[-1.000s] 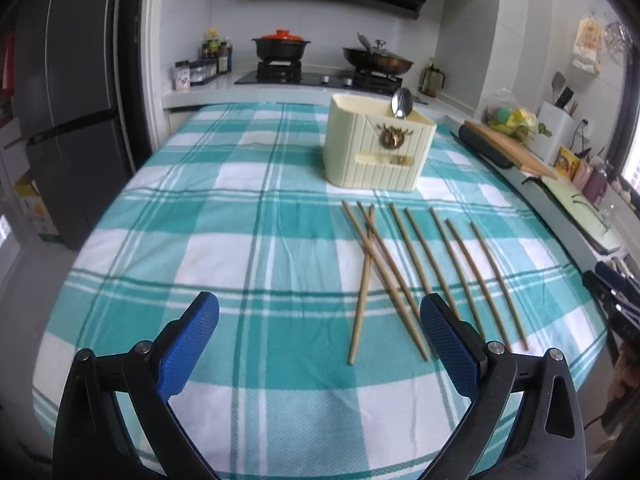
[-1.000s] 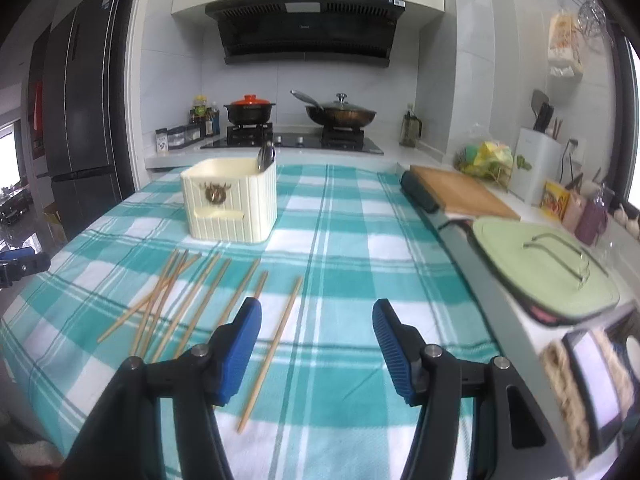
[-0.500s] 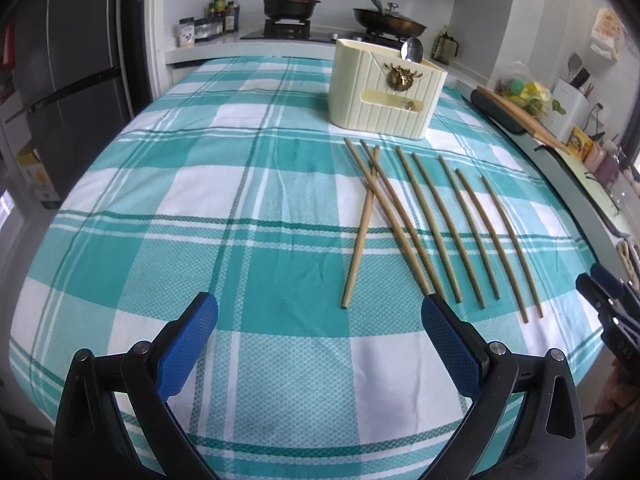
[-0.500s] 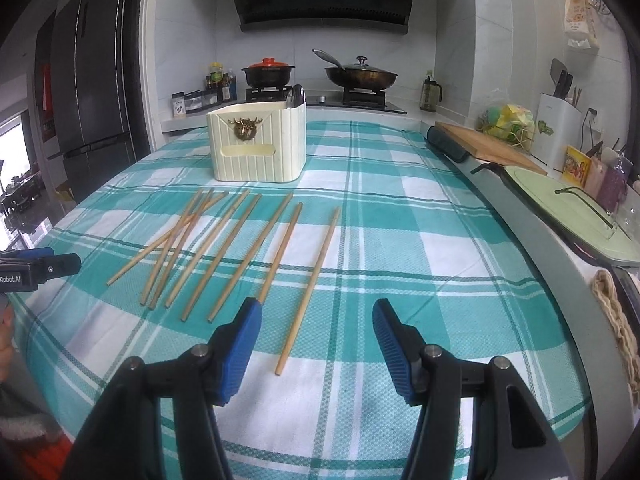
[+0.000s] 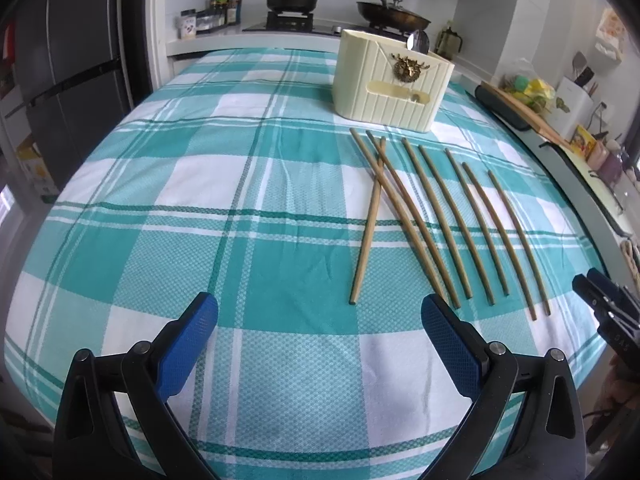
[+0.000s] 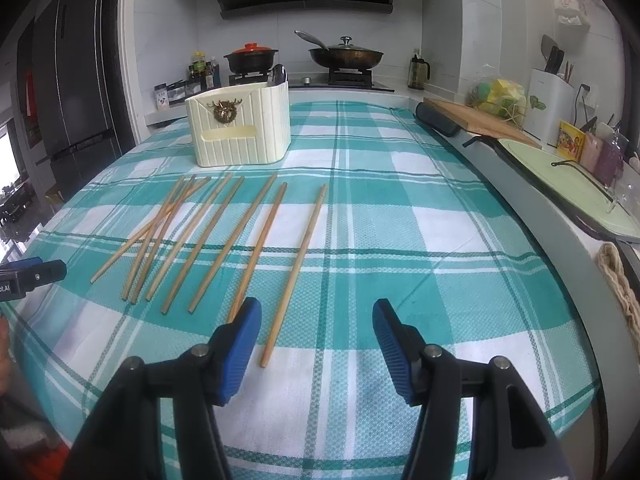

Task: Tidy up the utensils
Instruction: 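Lower the left tool to a wooden chopstick and close its fingers on it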

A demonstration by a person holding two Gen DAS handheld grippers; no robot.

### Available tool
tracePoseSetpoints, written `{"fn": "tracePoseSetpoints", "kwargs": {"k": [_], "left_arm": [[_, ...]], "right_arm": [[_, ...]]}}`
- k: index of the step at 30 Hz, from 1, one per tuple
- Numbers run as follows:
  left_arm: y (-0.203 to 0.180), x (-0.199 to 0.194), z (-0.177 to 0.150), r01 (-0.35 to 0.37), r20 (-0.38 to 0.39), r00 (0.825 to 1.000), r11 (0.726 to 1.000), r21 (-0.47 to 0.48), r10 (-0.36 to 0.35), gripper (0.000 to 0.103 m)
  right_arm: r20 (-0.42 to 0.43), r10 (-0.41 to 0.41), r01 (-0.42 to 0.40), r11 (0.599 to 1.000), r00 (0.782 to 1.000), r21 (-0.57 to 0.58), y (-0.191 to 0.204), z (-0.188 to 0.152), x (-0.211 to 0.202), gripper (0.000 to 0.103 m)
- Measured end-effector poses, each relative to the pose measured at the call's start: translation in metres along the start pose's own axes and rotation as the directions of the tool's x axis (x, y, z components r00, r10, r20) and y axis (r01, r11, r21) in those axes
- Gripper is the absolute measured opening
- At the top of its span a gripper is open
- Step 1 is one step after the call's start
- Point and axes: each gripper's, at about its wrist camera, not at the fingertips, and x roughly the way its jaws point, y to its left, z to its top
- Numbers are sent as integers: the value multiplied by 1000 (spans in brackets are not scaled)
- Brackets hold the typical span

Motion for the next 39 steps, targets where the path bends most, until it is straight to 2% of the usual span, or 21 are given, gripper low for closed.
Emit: {"fn": "tracePoseSetpoints", "kwargs": {"k": [10,14,17,22,26,35,36,39], "left_arm": [[-19,5,16,48,13,999,999,3,-48,101],[-33,13,35,3,51,999,999,40,-5,101],[-41,24,47,11,43,999,999,39,-13,99],[-60,46,45,27,-27,999,998,62,-25,79],[-64,62,36,46,-98,994,997,61,-40,56],[-78,76,36,-4,-113,994,994,112,17,40],[-81,80,35,-6,-133,991,992,125,23,31],[-86,79,34,1,-117,993,988,152,17,10]], "right_arm": [[-20,1,0,1000,1000,5,0,-1,6,59],[-23,8,-7,1000,1000,3,2,-2,7,59],[-24,11,-11,1000,1000,7,1,-2,7,59],[-21,12,-11,1000,1000,24,-3,-3,5,59],[-19,12,-12,999,1000,38,-9,-5,3,59],[-22,16,-15,997,1000,69,-18,-8,5,59],[-21,17,-15,998,1000,68,-17,-8,5,59],[-18,14,-13,998,1000,65,-18,-7,3,59]]}}
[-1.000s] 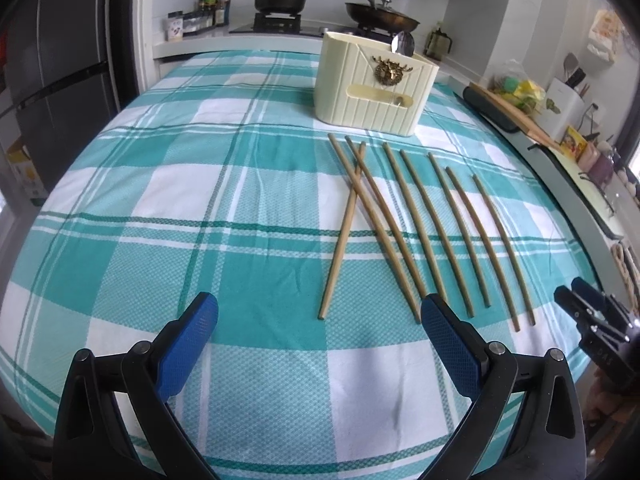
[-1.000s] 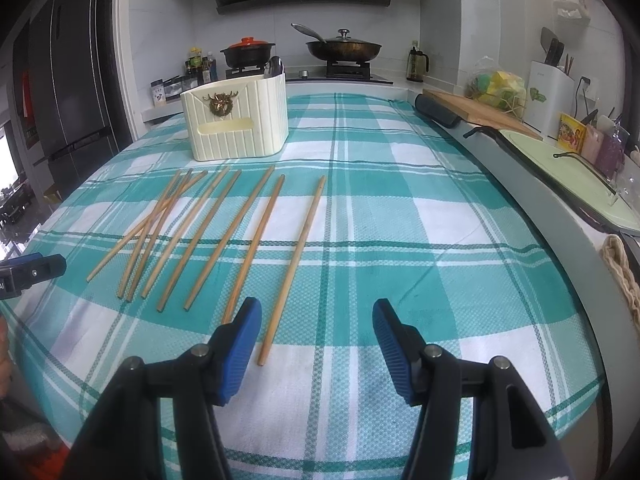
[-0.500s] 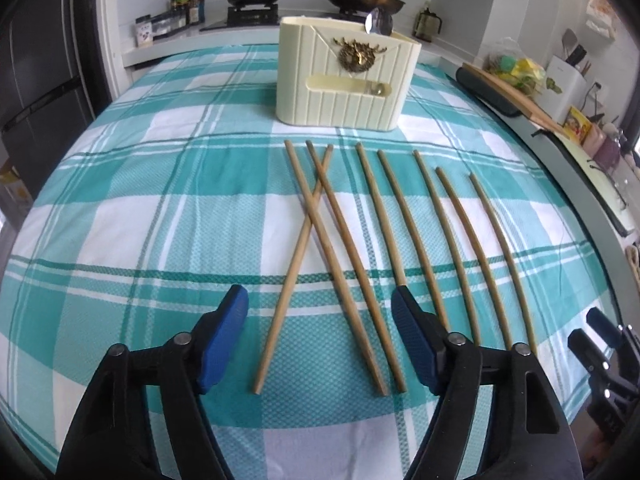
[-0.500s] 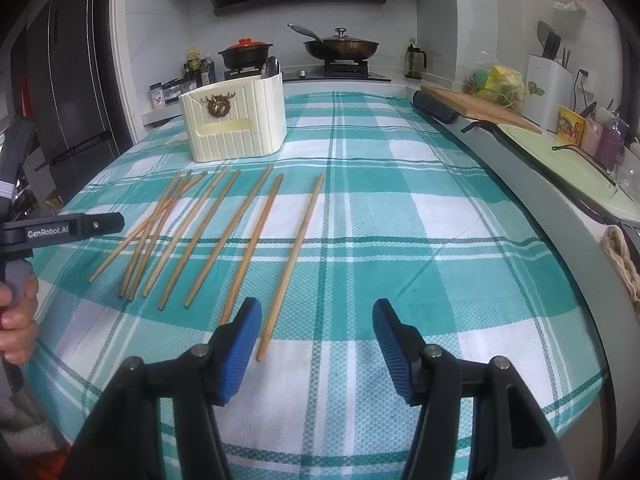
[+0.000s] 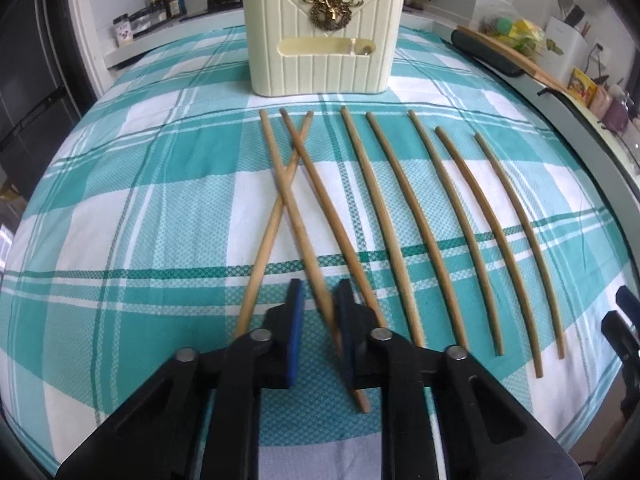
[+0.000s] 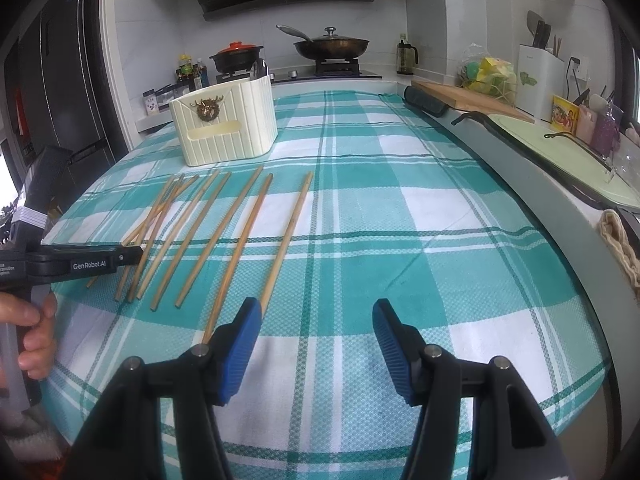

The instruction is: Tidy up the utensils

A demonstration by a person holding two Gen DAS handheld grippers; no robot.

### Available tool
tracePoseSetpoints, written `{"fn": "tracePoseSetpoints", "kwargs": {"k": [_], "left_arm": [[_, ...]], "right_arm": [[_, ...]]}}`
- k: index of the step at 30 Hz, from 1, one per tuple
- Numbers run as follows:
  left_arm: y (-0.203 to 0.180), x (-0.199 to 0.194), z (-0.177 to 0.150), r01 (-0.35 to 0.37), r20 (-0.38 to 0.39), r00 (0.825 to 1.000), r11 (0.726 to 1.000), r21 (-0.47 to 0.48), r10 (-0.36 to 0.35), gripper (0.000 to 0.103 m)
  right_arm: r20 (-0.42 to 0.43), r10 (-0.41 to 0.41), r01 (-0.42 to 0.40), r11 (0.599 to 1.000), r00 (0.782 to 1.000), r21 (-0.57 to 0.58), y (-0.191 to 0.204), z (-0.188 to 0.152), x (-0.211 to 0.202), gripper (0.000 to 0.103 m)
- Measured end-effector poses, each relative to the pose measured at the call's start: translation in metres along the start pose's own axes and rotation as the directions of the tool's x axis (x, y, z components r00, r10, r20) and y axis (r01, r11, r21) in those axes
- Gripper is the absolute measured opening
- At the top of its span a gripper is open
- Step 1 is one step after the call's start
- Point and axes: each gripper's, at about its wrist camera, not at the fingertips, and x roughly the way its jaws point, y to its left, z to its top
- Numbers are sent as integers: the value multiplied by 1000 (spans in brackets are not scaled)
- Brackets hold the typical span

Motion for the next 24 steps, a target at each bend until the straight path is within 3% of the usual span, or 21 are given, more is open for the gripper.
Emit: {"fn": "tracePoseSetpoints", "kwargs": {"k": [2,10,18,24], "left_arm": [[0,-2,0,8,8,1000,1000,3,-8,5],[23,-26,2,26,61,998,999,-31,-24,5],[80,-48,2,-24,106,994,991,-135,38,5],[122,-33,-8,-50,57,996,979,-198,62,5]], "right_arm": [[0,-3,3,1000,1000,-1,0,0,-1,59],[-2,-16,16,1000,1000,-4,0,2,-2,59],[-9,-6,6,1000,1000,-30,10,3,0,59],[-26,-6,5,999,1000,-36,13,2,4,59]]}}
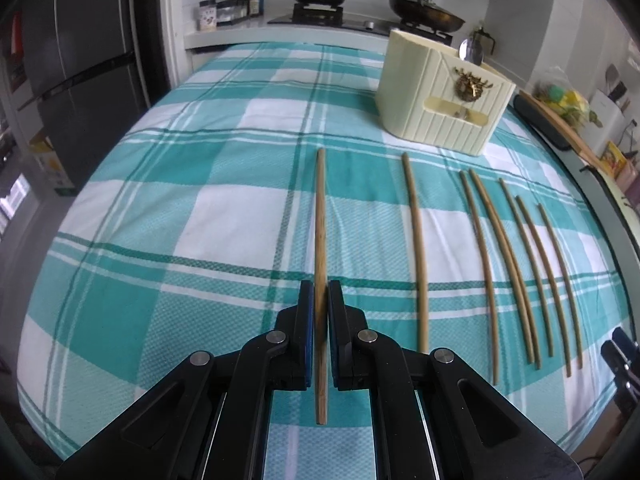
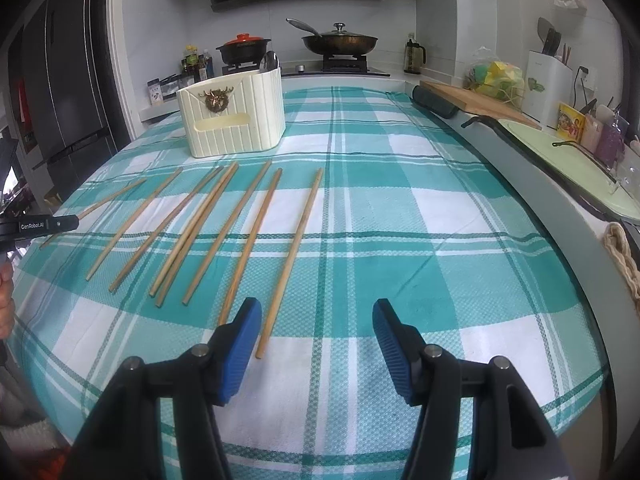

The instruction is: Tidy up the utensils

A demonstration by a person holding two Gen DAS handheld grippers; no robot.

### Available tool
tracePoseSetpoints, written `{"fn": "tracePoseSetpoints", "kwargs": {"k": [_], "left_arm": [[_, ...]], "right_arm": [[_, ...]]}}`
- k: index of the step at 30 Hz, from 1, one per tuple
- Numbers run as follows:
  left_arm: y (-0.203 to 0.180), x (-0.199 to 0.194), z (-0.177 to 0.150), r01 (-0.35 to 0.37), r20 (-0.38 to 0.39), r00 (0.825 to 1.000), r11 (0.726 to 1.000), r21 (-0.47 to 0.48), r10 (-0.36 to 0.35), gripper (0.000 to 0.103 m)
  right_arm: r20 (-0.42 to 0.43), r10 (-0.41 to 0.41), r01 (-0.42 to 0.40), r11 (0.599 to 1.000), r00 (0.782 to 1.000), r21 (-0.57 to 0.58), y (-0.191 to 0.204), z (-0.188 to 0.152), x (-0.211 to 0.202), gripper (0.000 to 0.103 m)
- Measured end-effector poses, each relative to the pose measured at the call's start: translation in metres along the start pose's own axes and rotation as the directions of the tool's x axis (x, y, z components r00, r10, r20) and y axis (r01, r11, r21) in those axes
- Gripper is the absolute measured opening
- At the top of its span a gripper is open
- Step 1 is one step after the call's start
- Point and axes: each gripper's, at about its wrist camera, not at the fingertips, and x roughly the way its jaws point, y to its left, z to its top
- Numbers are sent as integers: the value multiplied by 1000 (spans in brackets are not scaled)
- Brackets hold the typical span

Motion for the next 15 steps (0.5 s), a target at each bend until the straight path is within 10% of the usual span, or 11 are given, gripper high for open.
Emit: {"fn": "tracePoseSetpoints", "kwargs": {"k": [3,7,15], "left_arm": [[7,12,-7,-17,-41,999,1000,7,17,9],[10,8,-17,-20,-33,999,1000,9,20,65],[13,0,-21,-6,-37,999,1000,15,7,73]], "right_arm": [[-20,11,-11,1000,1000,7,1,-1,4,59],[-25,8,-7,1000,1000,19,-3,5,5,59],[-56,52,-51,999,997,18,4,25,21,59]]}}
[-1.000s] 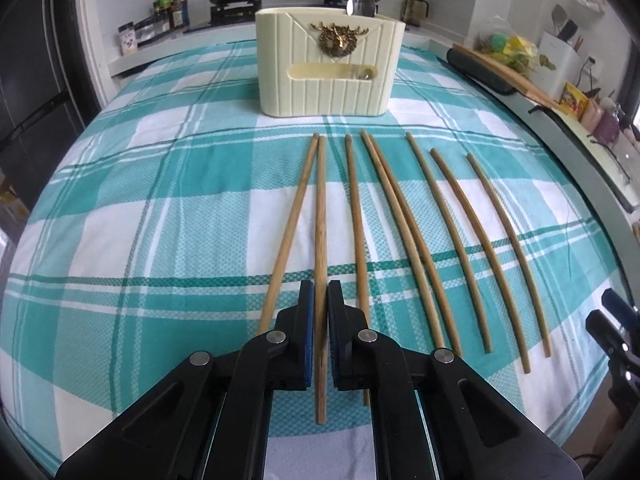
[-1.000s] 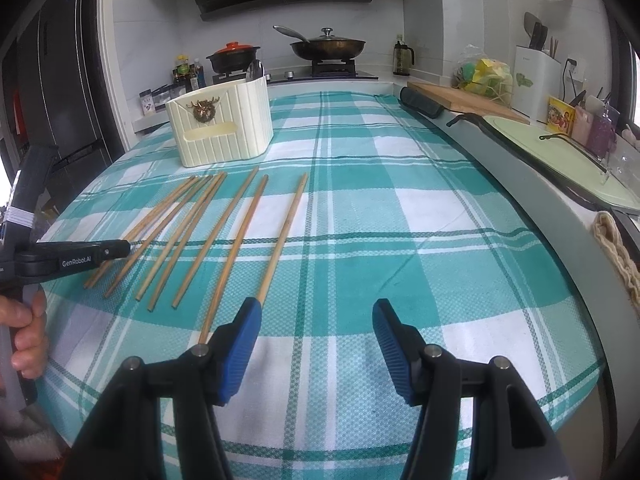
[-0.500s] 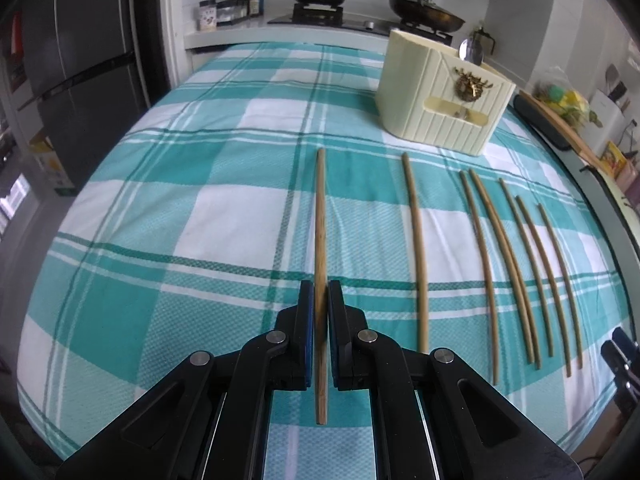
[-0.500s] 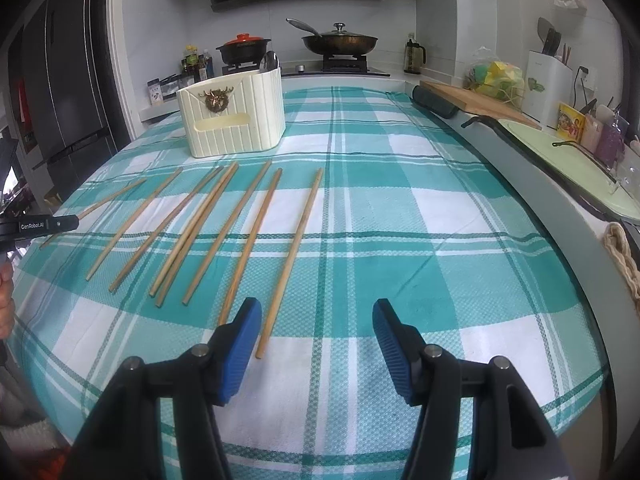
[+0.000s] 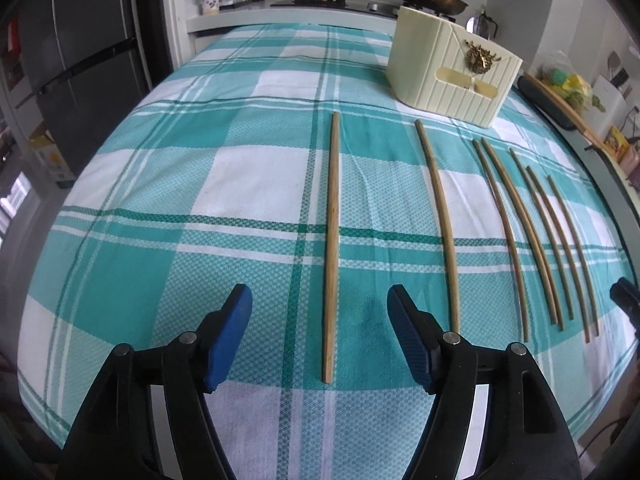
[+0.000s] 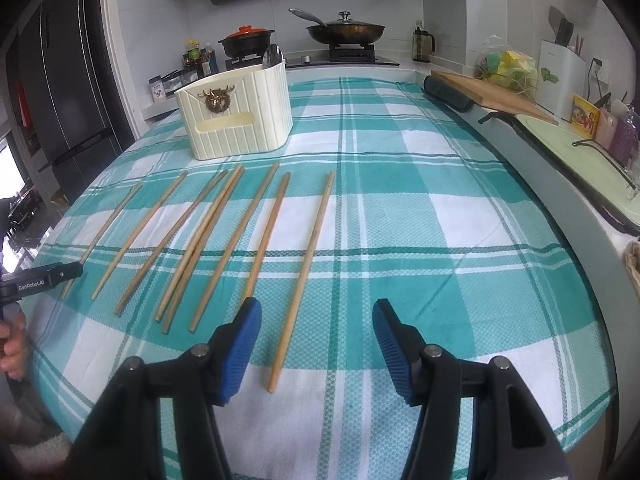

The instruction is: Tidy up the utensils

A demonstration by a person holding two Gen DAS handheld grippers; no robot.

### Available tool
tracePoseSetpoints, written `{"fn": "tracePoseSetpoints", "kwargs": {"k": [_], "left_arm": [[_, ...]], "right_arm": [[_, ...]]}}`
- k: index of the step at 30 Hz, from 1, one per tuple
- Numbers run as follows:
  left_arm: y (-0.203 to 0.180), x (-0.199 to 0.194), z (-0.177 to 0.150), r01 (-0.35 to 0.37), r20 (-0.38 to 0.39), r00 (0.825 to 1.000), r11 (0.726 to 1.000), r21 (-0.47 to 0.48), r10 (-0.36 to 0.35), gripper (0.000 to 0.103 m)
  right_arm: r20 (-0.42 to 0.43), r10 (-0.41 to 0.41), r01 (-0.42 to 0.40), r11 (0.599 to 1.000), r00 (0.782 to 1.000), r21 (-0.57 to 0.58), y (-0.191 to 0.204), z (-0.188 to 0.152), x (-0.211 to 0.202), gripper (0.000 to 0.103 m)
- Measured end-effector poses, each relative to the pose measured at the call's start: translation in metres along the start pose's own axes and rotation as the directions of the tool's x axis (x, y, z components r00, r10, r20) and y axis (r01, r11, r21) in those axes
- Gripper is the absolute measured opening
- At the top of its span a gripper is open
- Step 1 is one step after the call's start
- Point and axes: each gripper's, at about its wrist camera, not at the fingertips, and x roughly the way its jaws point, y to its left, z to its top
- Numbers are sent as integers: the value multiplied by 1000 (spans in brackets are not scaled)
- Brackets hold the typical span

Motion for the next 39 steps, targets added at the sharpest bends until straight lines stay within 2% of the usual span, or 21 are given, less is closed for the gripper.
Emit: {"fn": "tracePoseSetpoints", "kwargs": {"k": [2,9,15,18,20,23,26,30,34,38,39], "left_arm": [[2,-2,1,10,-1,1000,1000,-5,-10,75],[15,5,15,23,-22,999,999,-31,-23,78],[14,30,30,10,-67,998,1000,9,-9,78],[8,39,38,-11,-76,997,998,63,16,81],[5,46,43,-20,-87,996,994,104,29,87],[4,53,50,-9,-100,995,992,125,22,93],[4,59,58,-2,-111,994,990,141,18,94],[5,68,71,9,-122,993,990,142,9,94],[0,80,90,10,-123,992,989,148,8,87],[-7,91,109,23,-130,992,987,162,-2,78],[-9,94,113,28,-133,991,986,162,-7,77]], "right_arm": [[-25,8,-8,1000,1000,-12,5,2,10,59],[-113,-66,54,993,991,-105,16,-5,41,59],[-120,-37,21,991,992,-129,14,1,46,60],[-127,-32,15,991,991,-134,13,6,52,65],[-128,-28,9,990,991,-142,13,9,55,67],[-150,-26,5,991,988,-135,10,16,62,76],[-165,-18,-6,990,986,-143,9,23,69,79],[-174,-9,-17,989,985,-148,7,34,79,79],[-163,-3,-24,986,987,-163,4,50,94,77],[-162,-1,-25,987,987,-159,3,74,111,51],[-163,-3,-22,988,987,-154,2,81,117,48]]}}
